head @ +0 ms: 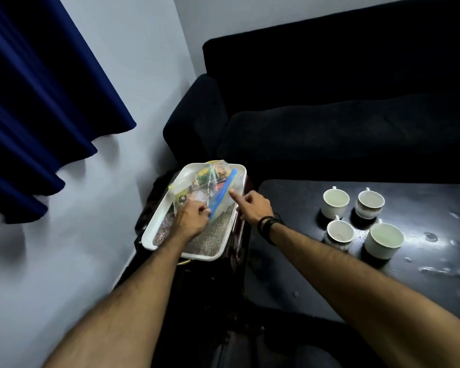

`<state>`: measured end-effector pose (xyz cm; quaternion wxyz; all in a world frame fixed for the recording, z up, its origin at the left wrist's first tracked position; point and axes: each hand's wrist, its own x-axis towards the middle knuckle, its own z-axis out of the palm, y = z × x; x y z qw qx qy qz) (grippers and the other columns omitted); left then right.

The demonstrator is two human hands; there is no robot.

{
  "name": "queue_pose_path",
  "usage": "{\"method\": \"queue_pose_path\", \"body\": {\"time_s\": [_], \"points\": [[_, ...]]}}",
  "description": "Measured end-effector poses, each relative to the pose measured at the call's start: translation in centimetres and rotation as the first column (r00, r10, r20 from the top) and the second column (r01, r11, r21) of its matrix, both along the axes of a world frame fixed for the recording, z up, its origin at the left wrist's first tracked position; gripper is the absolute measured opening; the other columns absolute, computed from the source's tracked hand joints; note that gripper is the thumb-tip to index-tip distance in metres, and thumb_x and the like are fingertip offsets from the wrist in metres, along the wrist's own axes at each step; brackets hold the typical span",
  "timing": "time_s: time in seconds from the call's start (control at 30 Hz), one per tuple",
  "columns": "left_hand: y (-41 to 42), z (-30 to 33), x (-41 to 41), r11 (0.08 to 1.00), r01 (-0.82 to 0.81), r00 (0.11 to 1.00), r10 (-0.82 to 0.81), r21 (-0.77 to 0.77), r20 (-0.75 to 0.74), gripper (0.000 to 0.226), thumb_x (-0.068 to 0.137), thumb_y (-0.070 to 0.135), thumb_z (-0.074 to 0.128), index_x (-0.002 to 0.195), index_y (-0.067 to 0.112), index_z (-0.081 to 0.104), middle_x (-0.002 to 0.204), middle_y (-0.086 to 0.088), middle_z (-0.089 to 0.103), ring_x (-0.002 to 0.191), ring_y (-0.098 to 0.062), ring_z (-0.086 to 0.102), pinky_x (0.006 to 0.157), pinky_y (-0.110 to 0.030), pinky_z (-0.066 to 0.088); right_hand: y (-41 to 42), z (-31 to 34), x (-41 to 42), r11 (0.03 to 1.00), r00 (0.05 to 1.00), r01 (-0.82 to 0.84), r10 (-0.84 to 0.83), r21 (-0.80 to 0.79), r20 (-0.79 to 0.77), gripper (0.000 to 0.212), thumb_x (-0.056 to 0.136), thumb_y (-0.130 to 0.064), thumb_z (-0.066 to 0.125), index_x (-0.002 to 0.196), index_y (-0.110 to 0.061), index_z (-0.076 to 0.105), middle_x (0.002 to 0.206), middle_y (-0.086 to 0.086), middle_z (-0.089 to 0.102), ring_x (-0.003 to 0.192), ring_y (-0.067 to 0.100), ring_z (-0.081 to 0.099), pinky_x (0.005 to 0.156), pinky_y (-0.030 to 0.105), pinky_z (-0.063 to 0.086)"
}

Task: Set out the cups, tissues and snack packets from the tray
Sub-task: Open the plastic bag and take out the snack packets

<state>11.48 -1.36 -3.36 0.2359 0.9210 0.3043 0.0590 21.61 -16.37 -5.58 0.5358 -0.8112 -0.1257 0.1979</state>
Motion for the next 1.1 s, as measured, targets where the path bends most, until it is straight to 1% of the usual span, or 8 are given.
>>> {"method": "queue_pose_path", "body": {"time_s": [0.1, 0.23, 0.37, 0.57, 0.67, 0.77, 0.93, 1.1], "points": [[-2.3, 1.2, 0.8, 0.995, 0.051, 0.998, -0.047, -0.082, 0.049, 0.023, 0.09, 0.011, 0.059, 0.071, 0.023, 0.059, 0.074, 0.007, 0.058, 0.07, -0.011, 0.057, 0.057, -0.022, 0.041, 0.7, 0.8, -1.5, 0.994, 0.994, -0.107, 0.107, -0.001, 0.001, 0.073, 0.064, -0.088, 0.05, 0.059, -0.015, 0.056, 0.061, -0.003, 0.071, 0.063, 0.019, 0.071, 0.064, 0.036, 0.057], [-3.9, 2.5, 1.4, 0.986, 0.034, 0.994, -0.017, -0.164, 0.104, 0.016, 0.093, 0.011, 0.057, 0.081, 0.016, 0.067, 0.074, 0.001, 0.068, 0.063, -0.014, 0.064, 0.058, -0.03, 0.055, 0.5, 1.8, -2.3, 0.998, 0.994, -0.055, 0.058, -0.033, 0.088, 0.05, 0.082, -0.057, 0.059, 0.054, -0.018, 0.044, 0.055, -0.003, 0.054, 0.061, 0.021, 0.059, 0.054, 0.03, 0.044], [-5.5, 3.0, 1.4, 0.952, 0.045, 0.992, -0.005, -0.304, 0.13, 0.023, 0.093, 0.01, 0.06, 0.071, 0.013, 0.063, 0.064, -0.003, 0.067, 0.044, -0.008, 0.058, 0.054, -0.034, 0.059, -1.2, 2.2, -1.8, 0.995, 0.997, -0.028, 0.035, -0.095, 0.073, 0.028, 0.082, -0.037, 0.054, 0.065, -0.015, 0.054, 0.078, 0.007, 0.066, 0.076, 0.028, 0.061, 0.065, 0.033, 0.047], [-7.9, 3.6, 1.9, 0.996, -0.063, 0.991, 0.055, 0.063, 0.122, 0.019, 0.089, 0.025, 0.052, 0.084, 0.012, 0.065, 0.071, -0.001, 0.061, 0.057, -0.014, 0.05, 0.053, -0.026, 0.038, -4.0, 2.2, -1.5, 0.999, 0.999, -0.022, 0.023, -0.048, 0.028, 0.023, 0.083, -0.033, 0.05, 0.073, -0.014, 0.057, 0.085, 0.01, 0.073, 0.08, 0.029, 0.07, 0.077, 0.039, 0.058], [-9.1, 3.7, 1.9, 0.99, 0.069, 0.998, -0.068, 0.125, -0.019, 0.02, 0.089, 0.036, 0.048, 0.083, 0.019, 0.058, 0.079, -0.003, 0.06, 0.068, -0.019, 0.055, 0.063, -0.032, 0.047, -5.0, 1.9, -1.6, 0.999, 0.998, -0.04, 0.041, -0.02, 0.05, 0.026, 0.085, -0.031, 0.05, 0.082, -0.008, 0.062, 0.088, 0.012, 0.073, 0.083, 0.031, 0.07, 0.08, 0.043, 0.057], [-9.9, 3.5, 1.7, 0.97, 0.15, 0.978, -0.118, 0.191, -0.169, 0.036, 0.094, 0.04, 0.043, 0.115, 0.017, 0.06, 0.102, -0.01, 0.063, 0.09, -0.029, 0.061, 0.079, -0.037, 0.051, -5.8, 1.9, -2.1, 0.999, 0.995, -0.049, 0.05, -0.014, 0.087, 0.024, 0.088, -0.03, 0.05, 0.084, -0.01, 0.062, 0.089, 0.009, 0.072, 0.085, 0.029, 0.067, 0.079, 0.041, 0.055], [-10.8, 7.0, 1.8, 0.945, -0.061, 0.99, 0.017, 0.322, 0.136, 0.032, 0.096, 0.027, 0.04, 0.107, 0.007, 0.063, 0.092, -0.013, 0.063, 0.08, -0.03, 0.062, 0.065, -0.033, 0.046, -6.3, 4.4, -1.5, 0.999, 0.993, 0.014, -0.019, 0.045, 0.117, 0.019, 0.09, -0.028, 0.049, 0.076, -0.015, 0.052, 0.088, 0.013, 0.068, 0.083, 0.029, 0.063, 0.073, 0.038, 0.052], [-11.5, 12.7, 3.5, 0.955, -0.074, 0.955, -0.015, 0.288, 0.296, 0.022, 0.094, 0.017, 0.041, 0.098, 0.003, 0.057, 0.098, -0.027, 0.065, 0.091, -0.046, 0.06, 0.063, -0.038, 0.036, -5.9, 9.2, -1.1, 0.884, 0.955, 0.159, -0.025, 0.44, -0.296, 0.019, 0.092, -0.017, 0.046, 0.074, -0.014, 0.042, 0.085, 0.009, 0.055, 0.08, 0.026, 0.065, 0.068, 0.051, 0.06]]}}
